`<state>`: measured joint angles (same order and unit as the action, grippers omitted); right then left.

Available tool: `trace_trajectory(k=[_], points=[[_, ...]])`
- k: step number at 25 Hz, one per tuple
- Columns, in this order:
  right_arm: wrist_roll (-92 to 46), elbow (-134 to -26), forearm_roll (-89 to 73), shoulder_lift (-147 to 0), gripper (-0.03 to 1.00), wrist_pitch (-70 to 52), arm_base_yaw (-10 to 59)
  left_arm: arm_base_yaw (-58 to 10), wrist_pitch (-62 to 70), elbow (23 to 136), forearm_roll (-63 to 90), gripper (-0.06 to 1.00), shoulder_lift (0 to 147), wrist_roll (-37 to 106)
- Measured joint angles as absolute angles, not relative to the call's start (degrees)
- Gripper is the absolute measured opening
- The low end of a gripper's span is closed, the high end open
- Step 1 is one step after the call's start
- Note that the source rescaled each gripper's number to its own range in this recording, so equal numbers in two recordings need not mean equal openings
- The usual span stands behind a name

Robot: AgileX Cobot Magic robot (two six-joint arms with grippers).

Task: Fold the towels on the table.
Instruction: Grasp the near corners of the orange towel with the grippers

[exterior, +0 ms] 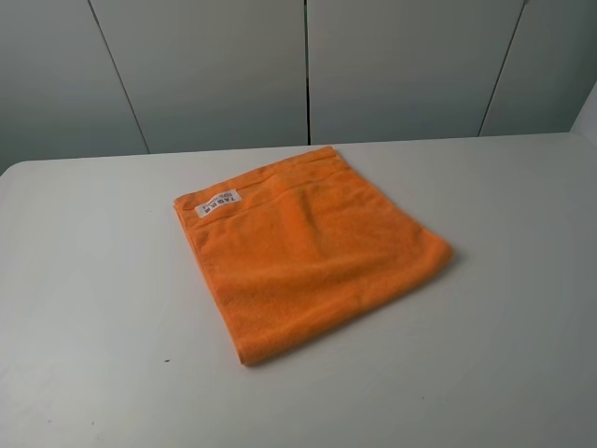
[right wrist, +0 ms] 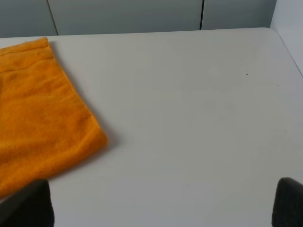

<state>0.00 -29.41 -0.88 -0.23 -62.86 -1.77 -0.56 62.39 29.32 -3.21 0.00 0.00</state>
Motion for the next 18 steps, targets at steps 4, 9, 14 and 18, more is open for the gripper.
trace_trajectory(k=[4, 9, 14, 18], points=[[0.0, -29.4, -0.9, -0.2, 1.00, -62.9, -1.8, -0.6, 62.4, 29.3, -3.2, 0.92, 0.0, 0.3], [0.0, -29.4, -0.9, -0.2, 1.00, -62.9, -1.8, -0.6, 62.4, 29.3, -3.2, 0.92, 0.0, 0.3], [0.0, -29.4, -0.9, -0.2, 1.00, -62.9, -1.8, -0.6, 62.4, 29.3, -4.6, 0.92, 0.0, -1.1], [0.0, -29.4, -0.9, -0.2, 1.00, -62.9, -1.8, -0.6, 62.4, 29.3, -5.2, 0.92, 0.0, -2.0]])
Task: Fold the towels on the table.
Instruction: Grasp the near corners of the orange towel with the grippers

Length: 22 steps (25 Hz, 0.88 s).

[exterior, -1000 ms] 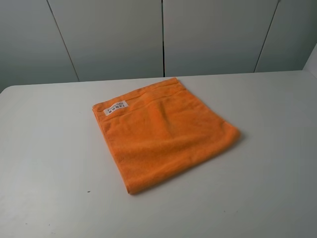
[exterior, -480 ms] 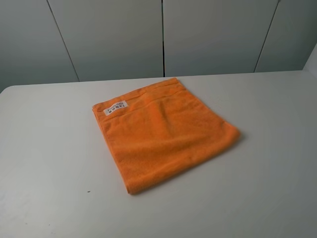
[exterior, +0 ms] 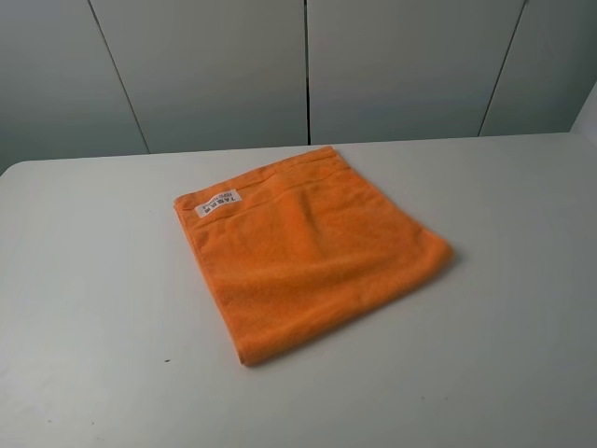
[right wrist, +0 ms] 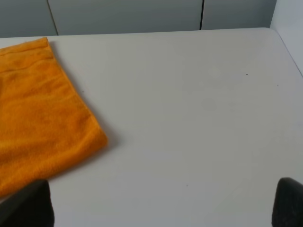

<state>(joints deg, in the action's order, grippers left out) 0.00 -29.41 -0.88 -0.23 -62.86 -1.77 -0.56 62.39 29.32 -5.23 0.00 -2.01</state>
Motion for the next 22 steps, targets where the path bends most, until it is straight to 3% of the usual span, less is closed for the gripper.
trace_trajectory(k=[6, 13, 17, 22], points=[[0.4, -29.4, -0.9, -0.2, 1.00, -62.9, -1.8, -0.6, 61.0, 29.6, -5.2, 0.93, 0.9, -1.1], [-0.6, -29.4, -4.1, -0.9, 1.00, -62.6, -1.8, -0.6, 49.1, 30.9, -3.5, 1.00, 14.9, 1.9], [-11.6, -30.2, -6.6, -8.4, 1.00, -60.1, 0.2, -0.7, 46.8, 32.4, 1.3, 1.00, 28.9, 8.7], [-28.9, -33.6, -8.4, -26.6, 1.00, -53.8, 5.6, -5.7, 47.0, 38.5, 9.4, 1.00, 50.0, 18.4]])
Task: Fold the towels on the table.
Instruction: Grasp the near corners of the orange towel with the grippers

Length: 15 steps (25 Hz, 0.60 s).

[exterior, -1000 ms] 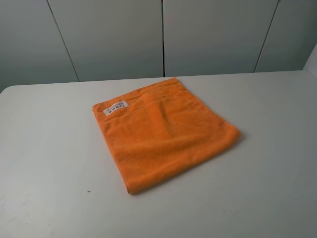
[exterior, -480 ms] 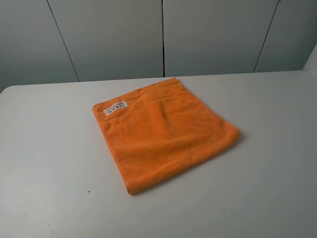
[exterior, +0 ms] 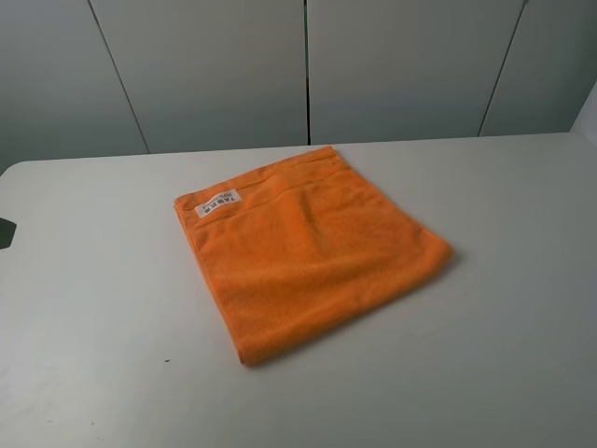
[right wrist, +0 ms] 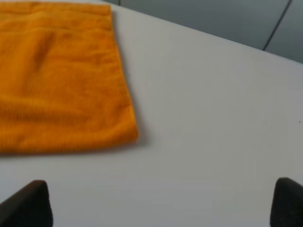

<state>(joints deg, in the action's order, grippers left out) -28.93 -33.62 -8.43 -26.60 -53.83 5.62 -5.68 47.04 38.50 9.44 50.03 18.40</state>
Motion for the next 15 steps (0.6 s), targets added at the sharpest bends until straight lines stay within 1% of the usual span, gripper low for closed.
trace_trajectory(k=[3, 5, 9, 11, 15], points=[[-38.7, -36.5, -7.8, -41.0, 1.00, -53.0, 7.4, -9.2, 46.2, 43.3, 9.3, 1.00, 61.9, 20.6], [-44.5, -38.6, -7.0, -50.3, 1.00, -52.1, 8.0, -11.6, 45.4, 46.2, 6.5, 1.00, 68.3, 20.8], [-55.0, -43.3, -5.4, -68.2, 1.00, -50.3, 11.5, -18.3, 45.0, 50.4, -0.7, 1.00, 78.7, 20.9], [-61.5, -45.4, -5.4, -75.4, 1.00, -50.1, 12.6, -22.9, 44.9, 51.0, -3.5, 1.00, 82.9, 20.9], [-71.7, -48.8, -5.4, -84.4, 1.00, -49.8, 13.1, -31.3, 44.8, 51.0, -6.7, 1.00, 88.6, 21.1]])
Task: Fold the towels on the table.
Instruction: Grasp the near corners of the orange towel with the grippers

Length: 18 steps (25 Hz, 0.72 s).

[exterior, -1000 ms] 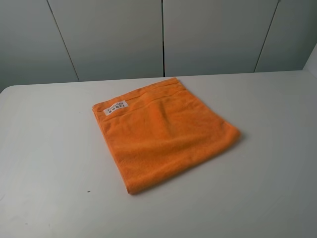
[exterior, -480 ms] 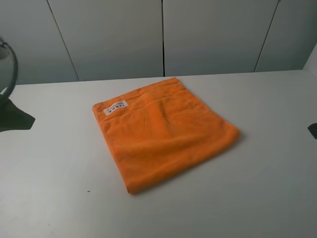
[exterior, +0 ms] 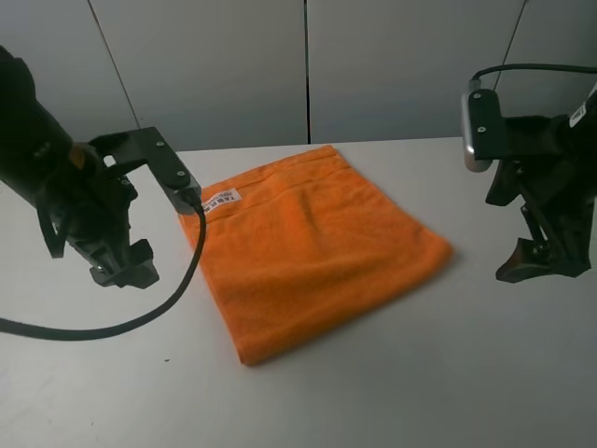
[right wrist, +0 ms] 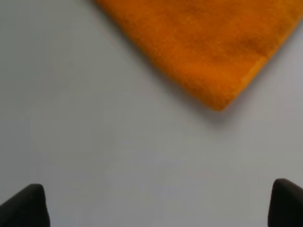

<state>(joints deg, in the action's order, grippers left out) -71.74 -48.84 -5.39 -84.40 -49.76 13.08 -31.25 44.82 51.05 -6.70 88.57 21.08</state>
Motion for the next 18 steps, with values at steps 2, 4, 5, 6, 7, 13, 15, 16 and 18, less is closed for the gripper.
trace_trajectory(k=[2, 4, 5, 6, 7, 13, 15, 16, 18], points=[[-77.5, -49.9, -5.9, -87.6, 1.00, -49.1, 13.1, -35.1, 44.5, 51.0, -7.4, 1.00, 90.7, 21.1], [-83.7, -50.6, -7.3, -90.0, 1.00, -47.8, 13.1, -37.7, 43.2, 51.0, -7.7, 1.00, 92.5, 21.1], [-86.9, -50.7, -7.8, -91.0, 1.00, -47.0, 13.1, -38.7, 42.6, 51.1, -7.7, 1.00, 93.3, 21.1], [-89.8, -50.7, -8.0, -92.0, 1.00, -45.9, 13.1, -39.5, 42.0, 51.1, -7.7, 1.00, 94.1, 21.1], [-92.2, -50.8, -8.2, -92.7, 1.00, -44.6, 13.1, -39.8, 41.4, 51.1, -7.6, 1.00, 94.7, 21.1], [-98.0, -51.0, -5.9, -97.8, 1.00, -39.4, 13.1, -40.4, 38.6, 51.1, -4.6, 1.00, 96.9, 21.1], [-98.2, -51.0, -3.7, -99.4, 1.00, -39.0, 13.1, -40.4, 38.2, 51.1, -3.2, 1.00, 97.1, 21.1], [-98.2, -51.0, -2.2, -100.1, 1.00, -39.0, 13.1, -40.5, 38.1, 51.1, -2.4, 1.00, 97.2, 21.1], [-98.2, -51.0, 0.0, -101.2, 1.00, -38.8, 13.1, -40.5, 38.0, 51.2, -0.9, 1.00, 97.8, 21.1]])
